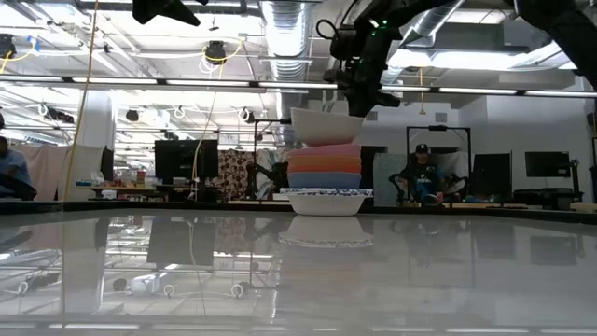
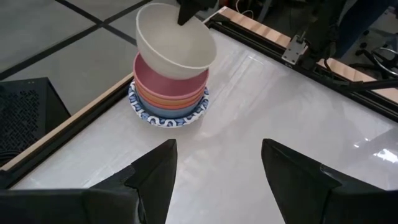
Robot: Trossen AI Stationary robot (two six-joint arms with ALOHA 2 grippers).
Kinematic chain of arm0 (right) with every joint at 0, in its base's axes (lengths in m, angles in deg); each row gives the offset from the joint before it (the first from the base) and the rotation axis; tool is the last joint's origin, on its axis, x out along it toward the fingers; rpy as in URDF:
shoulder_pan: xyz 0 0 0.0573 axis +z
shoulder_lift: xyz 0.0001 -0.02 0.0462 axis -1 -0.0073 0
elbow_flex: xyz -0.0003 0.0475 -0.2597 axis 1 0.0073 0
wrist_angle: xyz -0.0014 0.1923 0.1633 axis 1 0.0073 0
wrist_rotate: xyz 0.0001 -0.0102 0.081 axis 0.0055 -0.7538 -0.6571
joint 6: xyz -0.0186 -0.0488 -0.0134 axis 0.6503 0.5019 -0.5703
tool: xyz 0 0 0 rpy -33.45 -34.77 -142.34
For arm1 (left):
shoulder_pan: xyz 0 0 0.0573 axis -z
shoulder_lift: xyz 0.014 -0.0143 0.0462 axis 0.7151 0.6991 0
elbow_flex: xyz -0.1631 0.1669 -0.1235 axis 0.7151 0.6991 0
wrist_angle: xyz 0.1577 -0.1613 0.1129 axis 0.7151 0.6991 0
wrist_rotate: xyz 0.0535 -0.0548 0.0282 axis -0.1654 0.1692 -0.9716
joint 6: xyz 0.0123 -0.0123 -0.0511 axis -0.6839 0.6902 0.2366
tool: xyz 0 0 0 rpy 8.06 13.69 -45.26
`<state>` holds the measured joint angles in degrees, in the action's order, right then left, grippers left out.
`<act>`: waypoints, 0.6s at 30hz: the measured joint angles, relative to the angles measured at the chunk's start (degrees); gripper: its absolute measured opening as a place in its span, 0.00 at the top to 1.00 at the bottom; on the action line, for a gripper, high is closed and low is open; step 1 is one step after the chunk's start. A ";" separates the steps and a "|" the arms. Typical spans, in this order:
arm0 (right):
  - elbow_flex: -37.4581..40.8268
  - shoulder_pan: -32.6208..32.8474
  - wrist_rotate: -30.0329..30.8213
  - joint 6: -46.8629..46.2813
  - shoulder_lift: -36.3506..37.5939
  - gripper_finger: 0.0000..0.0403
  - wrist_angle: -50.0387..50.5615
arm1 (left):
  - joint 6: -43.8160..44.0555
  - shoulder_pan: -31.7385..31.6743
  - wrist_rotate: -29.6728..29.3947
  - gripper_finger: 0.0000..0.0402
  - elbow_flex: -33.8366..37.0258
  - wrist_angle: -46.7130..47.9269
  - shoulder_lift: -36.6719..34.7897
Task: Nest bowls inside each other
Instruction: Stack the white bowl on top of the pink bowl
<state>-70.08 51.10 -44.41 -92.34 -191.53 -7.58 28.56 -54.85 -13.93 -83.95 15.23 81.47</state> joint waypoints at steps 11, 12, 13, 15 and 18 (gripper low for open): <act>0.00 -0.35 -0.18 1.38 -0.28 0.98 -0.01 | 0.01 -0.01 0.00 0.44 0.00 0.00 0.00; 0.00 -0.34 -0.22 1.42 -0.62 0.98 -0.21 | 0.01 -0.01 -0.02 0.44 0.00 0.00 0.00; 0.00 -0.47 -0.51 1.51 -0.83 0.98 0.14 | 0.04 0.01 -0.02 0.44 0.00 -0.02 0.00; 0.20 -0.71 -0.70 2.30 -1.87 0.98 0.69 | 0.04 -0.01 -0.01 0.44 0.00 0.00 0.00; 0.29 -0.66 -1.40 2.43 -2.96 0.98 0.48 | 0.06 0.01 0.00 0.44 0.00 0.00 0.00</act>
<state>-69.79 50.44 -45.81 -89.91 -194.48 -7.10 28.62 -54.84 -13.93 -83.95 15.23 81.47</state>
